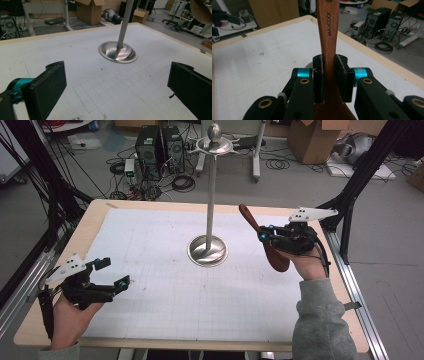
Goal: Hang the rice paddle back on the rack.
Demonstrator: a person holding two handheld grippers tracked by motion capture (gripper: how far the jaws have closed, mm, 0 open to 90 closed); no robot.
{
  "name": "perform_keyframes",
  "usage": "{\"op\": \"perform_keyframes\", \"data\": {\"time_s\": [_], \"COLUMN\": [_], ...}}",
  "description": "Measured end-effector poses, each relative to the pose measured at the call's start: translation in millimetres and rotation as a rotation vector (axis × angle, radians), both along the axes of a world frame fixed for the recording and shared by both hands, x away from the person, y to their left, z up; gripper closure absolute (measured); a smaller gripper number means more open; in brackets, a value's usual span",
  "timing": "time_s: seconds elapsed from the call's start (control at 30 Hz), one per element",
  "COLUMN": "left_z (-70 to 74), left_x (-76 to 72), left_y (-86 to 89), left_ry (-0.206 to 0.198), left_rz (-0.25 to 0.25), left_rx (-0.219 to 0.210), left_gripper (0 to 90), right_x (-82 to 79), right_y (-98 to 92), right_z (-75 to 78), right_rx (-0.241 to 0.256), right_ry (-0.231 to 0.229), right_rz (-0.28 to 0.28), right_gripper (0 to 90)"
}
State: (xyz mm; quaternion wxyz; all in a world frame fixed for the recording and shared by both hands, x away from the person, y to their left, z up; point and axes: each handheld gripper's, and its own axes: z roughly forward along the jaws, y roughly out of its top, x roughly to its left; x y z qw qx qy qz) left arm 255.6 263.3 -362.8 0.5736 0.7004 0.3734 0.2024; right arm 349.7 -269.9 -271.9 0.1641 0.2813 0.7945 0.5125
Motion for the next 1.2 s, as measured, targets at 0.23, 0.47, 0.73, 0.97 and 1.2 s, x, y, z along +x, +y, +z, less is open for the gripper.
{"op": "perform_keyframes", "data": {"time_s": [0.23, 0.47, 0.73, 0.97, 1.2], "left_z": [-2.4, -4.3, -6.6, -6.3, -7.0], "left_x": [2.2, 2.9, 4.1, 2.0, 0.4], "left_y": [1.1, 3.1, 5.5, 7.2, 12.3], "left_ry": [0.008, 0.014, 0.022, 0.021, 0.022], "left_rz": [-0.005, -0.001, 0.0, 0.006, 0.016], "left_rx": [-0.002, 0.0, -0.005, -0.009, -0.009], "left_gripper": [2.6, 2.6, 2.6, 2.6, 2.6], "right_x": [11.3, 15.4, 20.9, 23.3, 22.2], "right_y": [0.7, 0.8, -1.4, 1.4, 1.9], "right_z": [16.1, 34.1, 49.7, 64.8, 79.8], "right_rx": [0.01, 0.027, 0.063, 0.066, 0.089], "right_ry": [-0.023, -0.038, -0.056, -0.077, -0.107], "right_rz": [0.017, 0.015, 0.011, 0.006, 0.009], "right_gripper": [77.6, 77.6, 77.6, 77.6, 77.6]}}
